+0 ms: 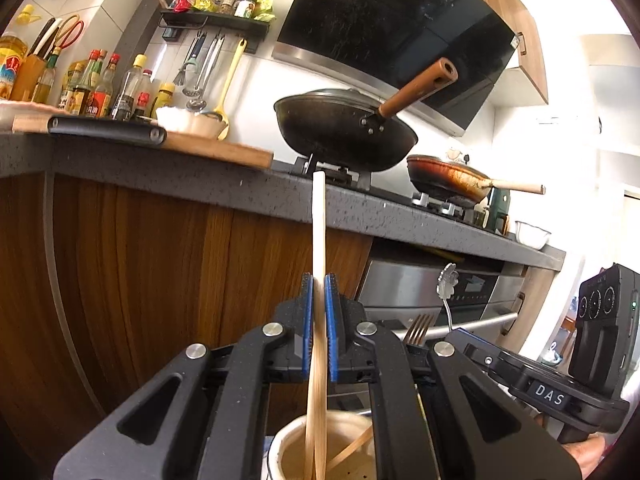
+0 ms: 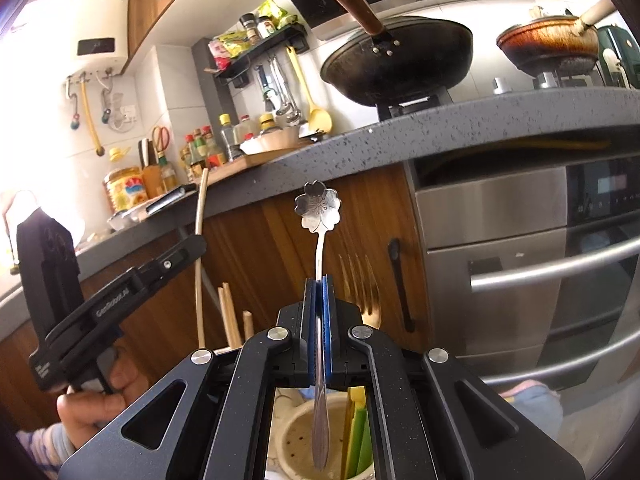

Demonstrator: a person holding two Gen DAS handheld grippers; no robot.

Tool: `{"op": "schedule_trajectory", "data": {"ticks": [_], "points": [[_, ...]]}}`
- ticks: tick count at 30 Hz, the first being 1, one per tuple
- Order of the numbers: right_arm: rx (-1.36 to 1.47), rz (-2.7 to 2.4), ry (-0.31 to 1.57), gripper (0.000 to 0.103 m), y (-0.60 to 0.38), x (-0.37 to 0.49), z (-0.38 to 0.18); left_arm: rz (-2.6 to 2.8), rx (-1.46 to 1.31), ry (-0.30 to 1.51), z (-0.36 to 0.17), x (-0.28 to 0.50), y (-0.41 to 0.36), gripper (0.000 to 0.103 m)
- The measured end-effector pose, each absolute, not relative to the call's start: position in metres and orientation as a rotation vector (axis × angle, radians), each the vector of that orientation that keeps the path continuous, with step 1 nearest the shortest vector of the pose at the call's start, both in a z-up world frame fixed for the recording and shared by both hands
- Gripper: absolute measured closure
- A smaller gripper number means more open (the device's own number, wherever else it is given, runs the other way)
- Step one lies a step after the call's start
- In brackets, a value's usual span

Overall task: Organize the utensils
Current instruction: 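Carry the chopstick and flower spoon into the pots and open both tools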

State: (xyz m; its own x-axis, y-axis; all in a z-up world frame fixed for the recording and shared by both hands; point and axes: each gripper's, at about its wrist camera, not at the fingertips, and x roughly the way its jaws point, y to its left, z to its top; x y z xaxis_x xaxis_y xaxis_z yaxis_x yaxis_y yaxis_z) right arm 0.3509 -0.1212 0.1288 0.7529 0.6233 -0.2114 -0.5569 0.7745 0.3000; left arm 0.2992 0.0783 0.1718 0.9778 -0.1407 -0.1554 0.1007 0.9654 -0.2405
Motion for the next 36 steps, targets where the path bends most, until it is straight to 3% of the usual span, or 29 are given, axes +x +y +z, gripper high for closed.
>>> {"op": "schedule_trajectory", "data": {"ticks": [12, 30, 33, 36], "points": [[0.187, 0.633, 0.35, 0.101, -0.126, 0.33, 0.092, -0.127, -0.194, 0.258, 0.132, 0.274, 0.069, 0.097], [0.028, 0.618, 0.456, 0.101, -0.096, 0.338, 0.082, -0.107, -0.119, 0.368, 0.123, 0.279, 0.059, 0.096], [0.025, 0.612, 0.459, 0.1, -0.097, 0.338, 0.082, -0.109, -0.126, 0.364, 0.125, 0.276, 0.062, 0.095], [0.036, 0.624, 0.458, 0.099, -0.1, 0.333, 0.083, -0.103, -0.142, 0.344, 0.127, 0.266, 0.067, 0.081]]}}
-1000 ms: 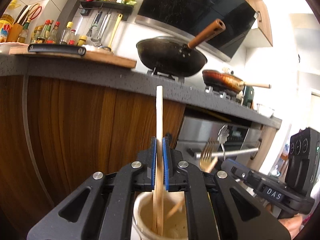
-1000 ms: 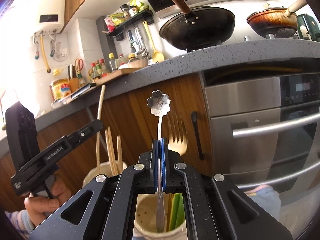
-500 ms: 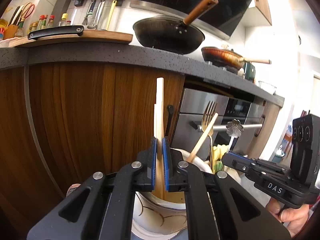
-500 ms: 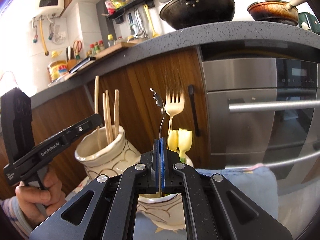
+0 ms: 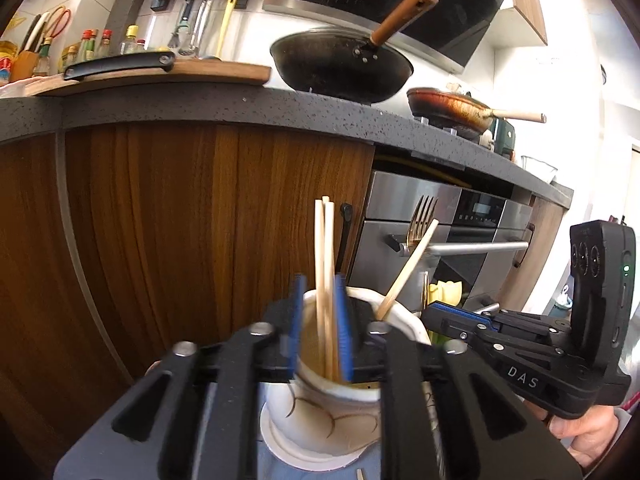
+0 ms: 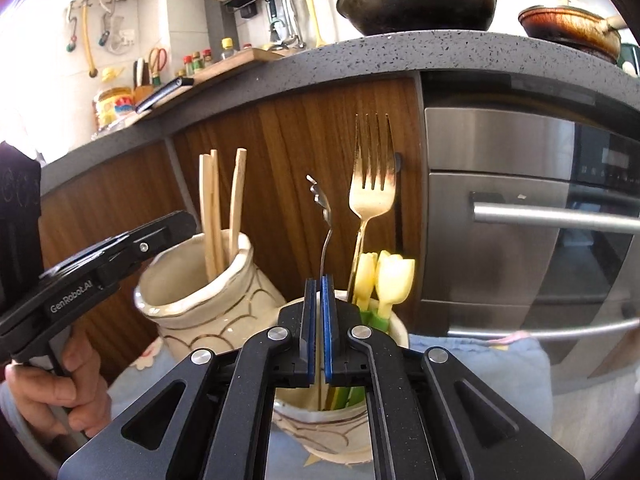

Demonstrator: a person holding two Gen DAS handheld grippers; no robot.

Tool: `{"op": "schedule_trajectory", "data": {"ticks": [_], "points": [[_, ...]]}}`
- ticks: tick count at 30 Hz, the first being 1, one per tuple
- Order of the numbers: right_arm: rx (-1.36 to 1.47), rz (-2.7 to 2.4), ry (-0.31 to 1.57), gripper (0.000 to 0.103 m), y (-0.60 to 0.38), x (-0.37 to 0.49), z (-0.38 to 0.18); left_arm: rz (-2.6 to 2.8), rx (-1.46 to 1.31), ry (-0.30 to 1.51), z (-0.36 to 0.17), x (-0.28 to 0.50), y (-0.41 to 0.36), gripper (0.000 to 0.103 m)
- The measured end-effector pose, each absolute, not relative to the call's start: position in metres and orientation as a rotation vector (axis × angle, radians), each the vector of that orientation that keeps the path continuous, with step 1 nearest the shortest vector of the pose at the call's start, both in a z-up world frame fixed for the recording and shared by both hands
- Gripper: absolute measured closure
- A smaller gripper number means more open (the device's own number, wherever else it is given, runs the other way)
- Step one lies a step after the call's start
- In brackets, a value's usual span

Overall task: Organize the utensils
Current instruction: 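Carry the chopstick and flower spoon into the pots and open both tools, then grasp the last chopstick with the left tool while the right grasps the silver fork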

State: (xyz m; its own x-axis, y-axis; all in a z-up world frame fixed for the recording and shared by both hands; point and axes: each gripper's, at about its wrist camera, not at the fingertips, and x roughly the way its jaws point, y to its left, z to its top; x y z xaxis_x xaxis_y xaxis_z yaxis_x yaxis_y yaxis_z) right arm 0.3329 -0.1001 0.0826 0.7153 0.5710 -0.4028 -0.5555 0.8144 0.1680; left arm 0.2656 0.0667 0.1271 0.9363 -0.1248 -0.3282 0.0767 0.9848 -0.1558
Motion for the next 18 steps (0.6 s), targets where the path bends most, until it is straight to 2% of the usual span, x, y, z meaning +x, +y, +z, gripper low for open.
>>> {"op": "schedule_trajectory", "data": {"ticks": [2, 3, 5, 11, 18], "points": [[0.038, 0.632, 0.454, 0.099, -0.102, 0.329, 0.085, -0.103, -0.15, 0.328, 0.128, 0.258, 0.069, 0.065], [0.033, 0.627, 0.444, 0.098, -0.103, 0.325, 0.087, -0.101, -0.151, 0.318, 0.128, 0.252, 0.071, 0.063], [0.027, 0.626, 0.43, 0.09, -0.106, 0.318, 0.09, -0.098, -0.146, 0.305, 0.129, 0.241, 0.073, 0.058], [0.011, 0.613, 0.395, 0.08, -0.123, 0.284, 0.096, -0.09, -0.151, 0.301, 0.123, 0.211, 0.081, 0.05], [-0.009, 0.594, 0.443, 0.073, -0.132, 0.257, 0.078, -0.082, -0.171, 0.36, 0.099, 0.188, 0.089, 0.049]]}}
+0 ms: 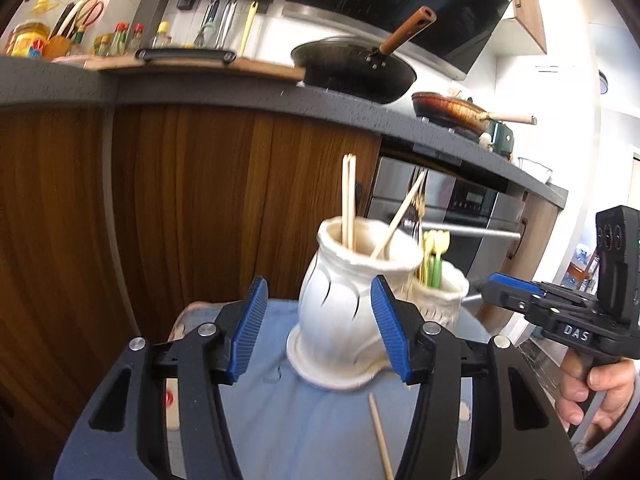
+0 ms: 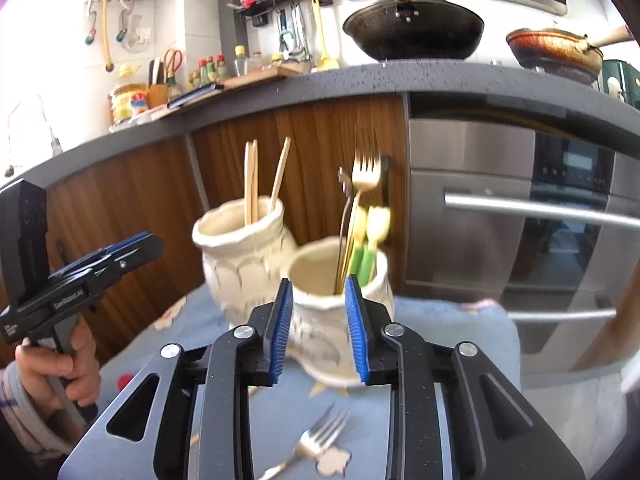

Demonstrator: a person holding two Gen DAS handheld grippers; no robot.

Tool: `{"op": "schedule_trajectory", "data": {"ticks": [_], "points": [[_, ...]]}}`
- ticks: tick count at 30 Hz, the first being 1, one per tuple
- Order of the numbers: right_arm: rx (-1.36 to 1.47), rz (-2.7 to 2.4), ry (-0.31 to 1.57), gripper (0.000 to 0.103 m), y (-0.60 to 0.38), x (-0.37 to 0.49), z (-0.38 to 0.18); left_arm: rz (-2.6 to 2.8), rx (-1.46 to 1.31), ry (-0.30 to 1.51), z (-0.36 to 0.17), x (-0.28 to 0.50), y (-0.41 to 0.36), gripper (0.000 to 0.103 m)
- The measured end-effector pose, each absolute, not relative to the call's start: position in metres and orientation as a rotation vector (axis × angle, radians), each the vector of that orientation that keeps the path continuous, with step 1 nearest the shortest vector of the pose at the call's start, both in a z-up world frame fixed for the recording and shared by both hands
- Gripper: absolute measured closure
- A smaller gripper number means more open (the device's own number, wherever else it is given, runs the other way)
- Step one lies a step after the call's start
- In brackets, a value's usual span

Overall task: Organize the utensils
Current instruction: 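Grasp the last chopstick with the left tool while the right grasps the silver fork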

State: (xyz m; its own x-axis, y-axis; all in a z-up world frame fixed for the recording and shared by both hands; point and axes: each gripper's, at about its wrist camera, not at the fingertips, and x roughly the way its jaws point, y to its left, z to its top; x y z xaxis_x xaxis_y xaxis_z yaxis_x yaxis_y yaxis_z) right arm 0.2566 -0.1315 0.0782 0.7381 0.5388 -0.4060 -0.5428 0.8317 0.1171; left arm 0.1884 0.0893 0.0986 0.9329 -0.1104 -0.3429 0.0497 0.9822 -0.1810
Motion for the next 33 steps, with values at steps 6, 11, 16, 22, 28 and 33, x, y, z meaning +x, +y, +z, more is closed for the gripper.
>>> {"op": "schedule_trajectory", "data": {"ticks": [6, 11, 16, 22, 28, 33], "points": [[0.004, 0.562, 0.513, 0.071, -0.139, 0.243, 0.054, -0.092, -0.179, 0.442, 0.076, 0.183, 0.086, 0.049], [0.008, 0.55, 0.577, 0.064, -0.139, 0.234, 0.034, -0.115, -0.169, 0.518, 0.054, 0.18, 0.077, 0.049], [-0.011, 0.532, 0.651, 0.062, -0.134, 0.224, 0.015, -0.129, -0.142, 0.583, 0.042, 0.183, 0.065, 0.049], [-0.028, 0.518, 0.717, 0.062, -0.128, 0.218, 0.0, -0.156, -0.087, 0.686, 0.029, 0.191, 0.047, 0.049], [-0.039, 0.51, 0.755, 0.06, -0.129, 0.214, -0.011, -0.191, -0.01, 0.762, 0.017, 0.195, 0.025, 0.049], [-0.043, 0.51, 0.767, 0.06, -0.13, 0.211, -0.012, -0.219, 0.046, 0.823, 0.007, 0.201, 0.009, 0.059]]}}
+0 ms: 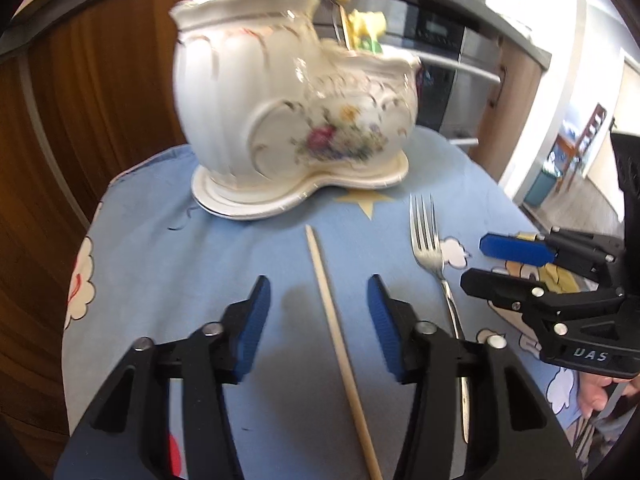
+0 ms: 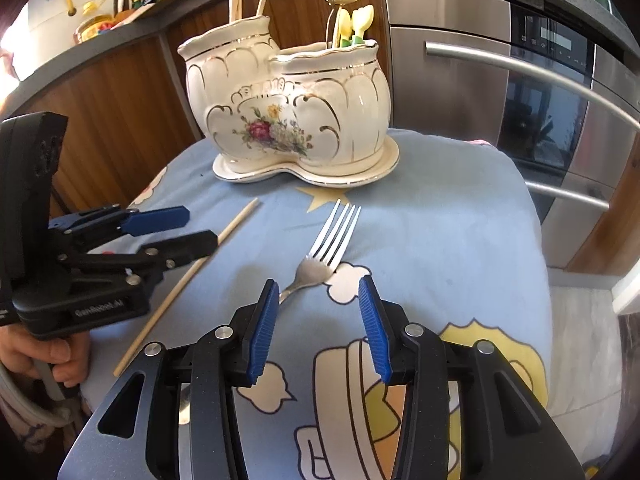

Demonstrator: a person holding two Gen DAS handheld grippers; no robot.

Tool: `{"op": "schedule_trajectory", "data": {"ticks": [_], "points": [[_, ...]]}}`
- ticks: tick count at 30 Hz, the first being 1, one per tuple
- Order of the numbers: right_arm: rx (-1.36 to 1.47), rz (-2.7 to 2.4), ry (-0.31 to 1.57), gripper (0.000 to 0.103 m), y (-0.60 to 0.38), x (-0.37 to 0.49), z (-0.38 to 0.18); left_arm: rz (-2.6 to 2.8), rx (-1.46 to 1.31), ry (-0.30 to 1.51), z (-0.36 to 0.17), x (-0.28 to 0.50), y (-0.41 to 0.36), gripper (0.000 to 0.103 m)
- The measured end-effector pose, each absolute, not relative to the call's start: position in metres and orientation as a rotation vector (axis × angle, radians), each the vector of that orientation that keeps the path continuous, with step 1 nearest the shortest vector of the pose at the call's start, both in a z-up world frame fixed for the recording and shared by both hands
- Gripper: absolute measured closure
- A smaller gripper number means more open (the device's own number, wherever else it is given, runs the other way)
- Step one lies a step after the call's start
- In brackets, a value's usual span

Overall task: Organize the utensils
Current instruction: 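Grasp the last chopstick with the left tool while the right grasps the silver fork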

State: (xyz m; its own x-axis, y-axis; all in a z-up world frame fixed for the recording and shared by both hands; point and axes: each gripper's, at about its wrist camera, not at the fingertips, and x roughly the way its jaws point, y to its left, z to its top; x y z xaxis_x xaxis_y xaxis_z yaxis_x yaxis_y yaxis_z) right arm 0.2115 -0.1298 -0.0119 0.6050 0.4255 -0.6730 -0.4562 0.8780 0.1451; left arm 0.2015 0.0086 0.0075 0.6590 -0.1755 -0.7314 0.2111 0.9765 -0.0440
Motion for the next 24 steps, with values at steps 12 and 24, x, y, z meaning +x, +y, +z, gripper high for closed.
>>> {"op": "schedule_trajectory", "data": {"ticks": [12, 24], "points": [[-0.083, 0.543, 0.816, 0.059, -0.105, 0.21, -0.015, -0.215, 0.037, 0.883, -0.005, 0.202, 0.017, 0.098], [-0.217, 0.552, 0.825, 0.077, -0.084, 0.216, -0.019, -0.214, 0.023, 0.881, -0.004, 0.198, 0.029, 0.098]]}}
